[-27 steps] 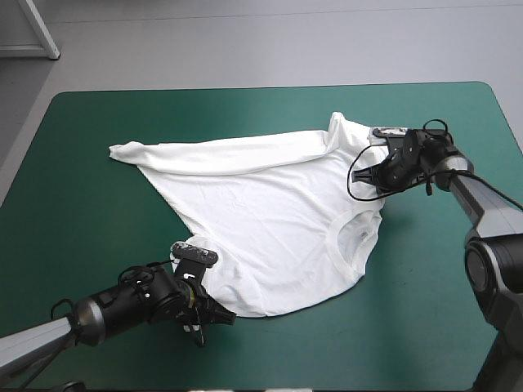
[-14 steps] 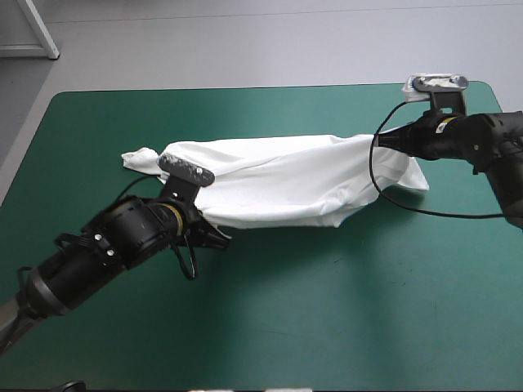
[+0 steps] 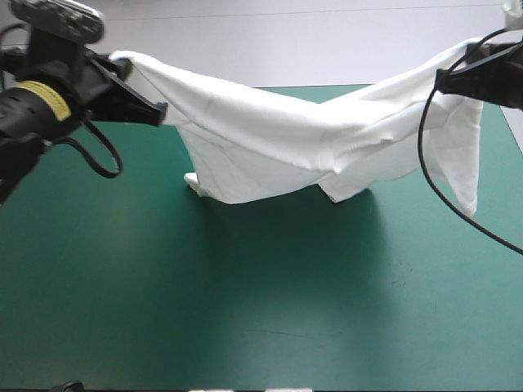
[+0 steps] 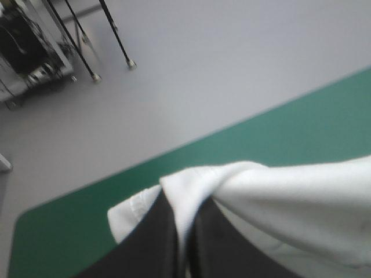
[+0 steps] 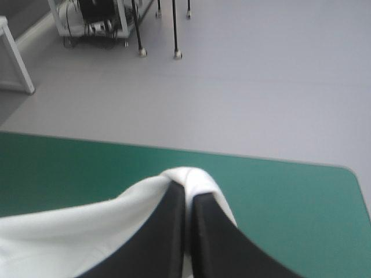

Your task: Fold the cloth

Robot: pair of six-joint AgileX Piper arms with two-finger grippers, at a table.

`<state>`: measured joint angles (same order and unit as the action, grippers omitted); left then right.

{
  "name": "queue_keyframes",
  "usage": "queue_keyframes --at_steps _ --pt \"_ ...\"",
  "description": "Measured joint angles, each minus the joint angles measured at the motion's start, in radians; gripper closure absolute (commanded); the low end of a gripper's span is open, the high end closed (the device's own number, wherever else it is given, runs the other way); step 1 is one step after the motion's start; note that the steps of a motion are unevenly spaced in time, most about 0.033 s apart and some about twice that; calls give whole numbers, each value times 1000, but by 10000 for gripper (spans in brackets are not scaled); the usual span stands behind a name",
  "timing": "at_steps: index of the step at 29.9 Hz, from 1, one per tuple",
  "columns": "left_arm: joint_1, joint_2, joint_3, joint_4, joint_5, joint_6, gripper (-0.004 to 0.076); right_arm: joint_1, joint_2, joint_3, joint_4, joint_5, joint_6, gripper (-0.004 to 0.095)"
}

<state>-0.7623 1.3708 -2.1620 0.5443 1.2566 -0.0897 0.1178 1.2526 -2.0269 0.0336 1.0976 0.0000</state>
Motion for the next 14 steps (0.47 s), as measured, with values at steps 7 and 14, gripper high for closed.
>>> queue_keyframes --at_steps 7,14 --pt "0 1 -222 226 0 53 733 0 -5 -255 -50 -2 0 924" --pt "0 0 -279 271 -10 110 733 1 -17 -381 -34 -28 0 924"
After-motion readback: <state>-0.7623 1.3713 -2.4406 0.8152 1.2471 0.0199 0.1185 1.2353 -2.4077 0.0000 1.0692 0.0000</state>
